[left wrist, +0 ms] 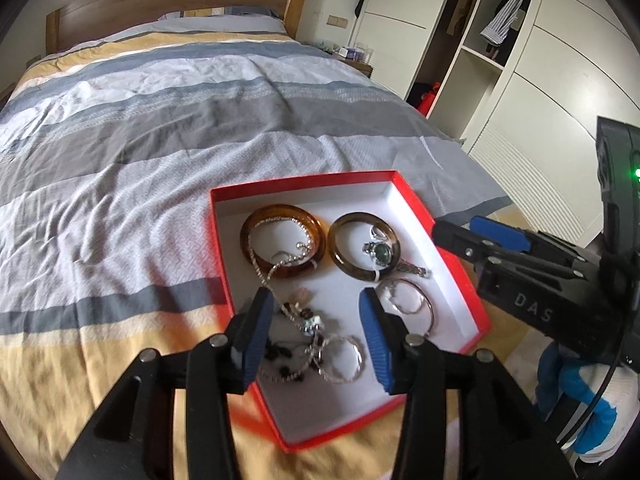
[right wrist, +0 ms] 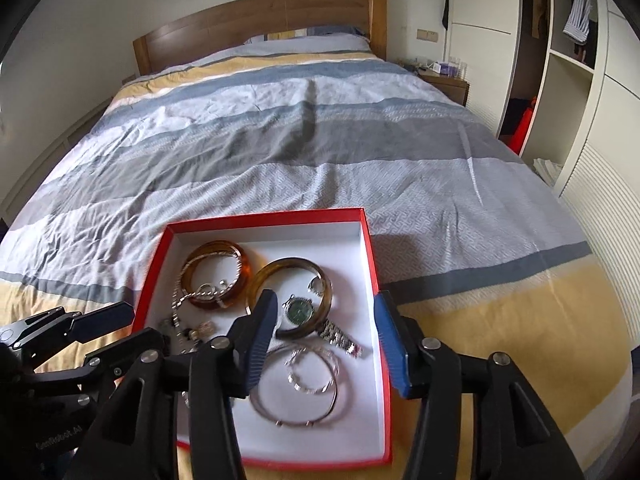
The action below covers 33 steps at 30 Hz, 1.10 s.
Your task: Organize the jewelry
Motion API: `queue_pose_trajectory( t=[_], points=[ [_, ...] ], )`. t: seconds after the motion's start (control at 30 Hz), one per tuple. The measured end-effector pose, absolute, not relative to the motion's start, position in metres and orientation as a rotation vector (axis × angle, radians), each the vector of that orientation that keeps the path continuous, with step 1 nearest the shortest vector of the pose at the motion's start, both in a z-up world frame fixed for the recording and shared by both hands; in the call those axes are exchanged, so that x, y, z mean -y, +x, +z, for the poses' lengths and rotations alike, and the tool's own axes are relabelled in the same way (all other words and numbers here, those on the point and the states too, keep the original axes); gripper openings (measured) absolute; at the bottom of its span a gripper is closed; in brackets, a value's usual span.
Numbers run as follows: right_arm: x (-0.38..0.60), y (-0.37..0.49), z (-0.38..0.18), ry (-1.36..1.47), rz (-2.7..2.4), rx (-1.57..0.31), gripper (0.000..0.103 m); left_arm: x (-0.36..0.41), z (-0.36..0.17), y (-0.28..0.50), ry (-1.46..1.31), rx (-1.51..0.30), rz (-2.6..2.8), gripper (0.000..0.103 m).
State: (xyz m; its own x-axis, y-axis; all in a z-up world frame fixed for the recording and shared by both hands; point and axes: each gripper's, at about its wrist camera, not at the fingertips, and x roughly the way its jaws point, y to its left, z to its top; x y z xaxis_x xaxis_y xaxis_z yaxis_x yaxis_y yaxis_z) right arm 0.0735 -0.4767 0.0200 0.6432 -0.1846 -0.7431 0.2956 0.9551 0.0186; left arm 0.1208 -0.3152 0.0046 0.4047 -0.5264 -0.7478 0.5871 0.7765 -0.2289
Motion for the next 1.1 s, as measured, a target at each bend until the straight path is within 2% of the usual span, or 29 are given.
queue_pose_trajectory(
  t=[0.13, 0.23, 0.4, 0.53, 1.1],
  points=[
    [0.466, 0.058, 0.030, 0.159, -0.282, -0.817, 0.055, 0.301, 0.017, 0.107, 0.071, -0.903, -0.693, 0.044],
    [0.455, 0.049, 0.035, 0.166, -0.284, -0.811, 0.056, 0.290, 0.027, 0.098, 0.071, -0.883, -0.672, 0.050],
    [0.429, 0.037, 0.046, 0.160, -0.267, -0.798, 0.061, 0.263, 0.040, 0.084, 0.077, -0.847, -0.621, 0.052],
    [0.405, 0.027, 0.052, 0.151, -0.249, -0.787, 0.066, 0.236, 0.046, 0.075, 0.095, -0.831, -0.570, 0.062],
    [0.304, -0.019, 0.069, 0.092, -0.186, -0.763, 0.089, 0.108, 0.061, 0.020, 0.086, -0.783, -0.394, 0.063]
  ],
)
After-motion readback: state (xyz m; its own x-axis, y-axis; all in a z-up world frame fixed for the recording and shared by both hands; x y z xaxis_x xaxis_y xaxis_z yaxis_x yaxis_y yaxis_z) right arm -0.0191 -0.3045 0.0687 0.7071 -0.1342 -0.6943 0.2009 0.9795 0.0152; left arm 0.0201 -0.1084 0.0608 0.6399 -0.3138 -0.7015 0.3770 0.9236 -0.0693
